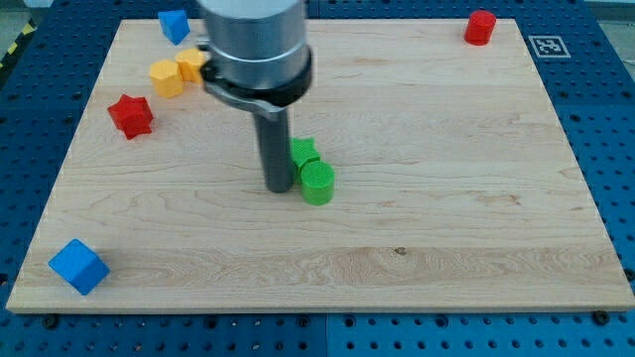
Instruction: Slide the green star towards the top center
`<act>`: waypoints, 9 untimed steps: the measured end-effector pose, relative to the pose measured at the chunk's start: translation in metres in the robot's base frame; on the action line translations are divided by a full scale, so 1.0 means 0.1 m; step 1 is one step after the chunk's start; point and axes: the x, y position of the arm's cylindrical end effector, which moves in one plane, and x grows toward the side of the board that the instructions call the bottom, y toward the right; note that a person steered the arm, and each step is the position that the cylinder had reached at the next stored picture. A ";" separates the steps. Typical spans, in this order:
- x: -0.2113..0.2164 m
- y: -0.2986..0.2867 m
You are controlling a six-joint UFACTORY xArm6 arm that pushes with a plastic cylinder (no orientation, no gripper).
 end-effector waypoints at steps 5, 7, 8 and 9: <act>-0.05 0.29; -0.15 0.11; -0.30 0.22; -0.47 0.26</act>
